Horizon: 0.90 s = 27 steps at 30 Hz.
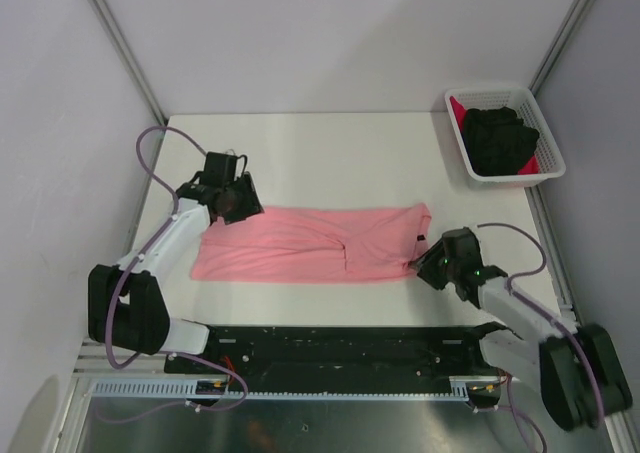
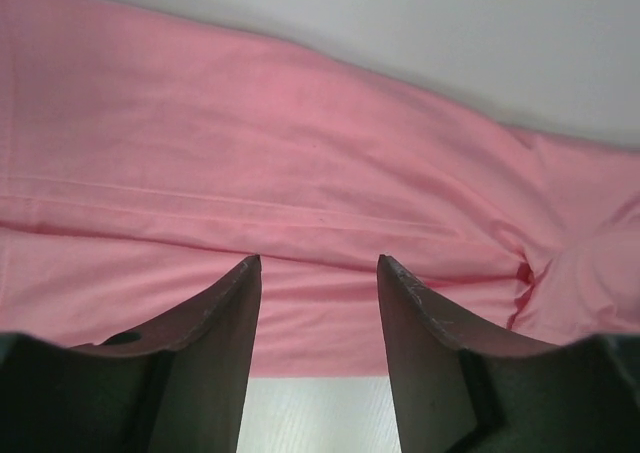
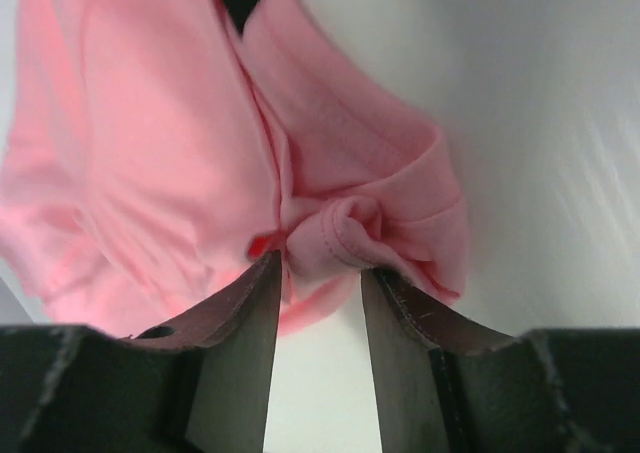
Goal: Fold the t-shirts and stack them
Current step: Rotate the tshirt 90 degrees
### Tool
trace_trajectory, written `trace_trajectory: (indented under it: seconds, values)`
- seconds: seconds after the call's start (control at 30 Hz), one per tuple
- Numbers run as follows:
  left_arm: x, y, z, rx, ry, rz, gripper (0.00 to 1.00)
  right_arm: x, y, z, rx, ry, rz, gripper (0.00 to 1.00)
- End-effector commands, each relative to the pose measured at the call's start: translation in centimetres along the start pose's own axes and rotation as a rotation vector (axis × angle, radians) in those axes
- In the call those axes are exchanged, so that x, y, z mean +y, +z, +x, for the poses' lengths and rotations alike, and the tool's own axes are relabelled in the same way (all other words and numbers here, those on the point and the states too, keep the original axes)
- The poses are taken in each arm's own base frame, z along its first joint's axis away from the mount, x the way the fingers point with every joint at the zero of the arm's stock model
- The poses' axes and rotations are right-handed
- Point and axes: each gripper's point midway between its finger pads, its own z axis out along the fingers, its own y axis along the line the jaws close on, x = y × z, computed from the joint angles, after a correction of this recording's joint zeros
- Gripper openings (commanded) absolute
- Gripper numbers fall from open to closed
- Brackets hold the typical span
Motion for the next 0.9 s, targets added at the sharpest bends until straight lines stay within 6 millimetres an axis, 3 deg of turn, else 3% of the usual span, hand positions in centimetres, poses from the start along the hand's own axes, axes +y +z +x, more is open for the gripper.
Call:
trace_trajectory:
  seconds: [0.0,0.13,0.2,0.27,0.33,0.43,0.53,0.73,0.87]
  values:
    - [-1.6,-0.8,0.6,0.008,0.074,0.086,0.55,1.8,3.1,-5.5,-0.091,0.01,-0.018,0.43]
    - [-2.1,-0.3,1.2,0.036,0.106,0.095,0.54,5.5,7.7,-10.3,-0.077,-0.033,-0.024,0.42]
    - [-2.1,0.1,1.5,0.048,0.119,0.087,0.53,8.2,10.7,-12.5,-0.05,-0.071,-0.029,0.41]
    - [-2.2,0.5,2.0,0.066,0.129,0.086,0.53,12.3,14.0,-15.5,-0.029,-0.114,-0.068,0.42]
    - [-2.5,0.9,2.8,0.087,0.147,0.081,0.52,15.2,16.9,-17.4,0.01,-0.156,-0.066,0.43]
    - [-2.7,1.3,4.0,0.114,0.174,0.063,0.52,17.2,20.4,-18.6,0.073,-0.241,0.02,0.45]
    - [-2.8,1.8,5.7,0.153,0.188,0.046,0.51,18.9,20.8,-19.6,0.062,-0.314,0.057,0.48]
    - [-2.4,2.8,9.7,0.213,0.216,-0.024,0.46,17.7,18.6,-20.8,0.033,-0.267,0.043,0.5]
    - [-1.2,3.9,11.2,0.215,0.219,-0.121,0.39,16.7,17.5,-20.8,0.031,-0.266,0.055,0.5]
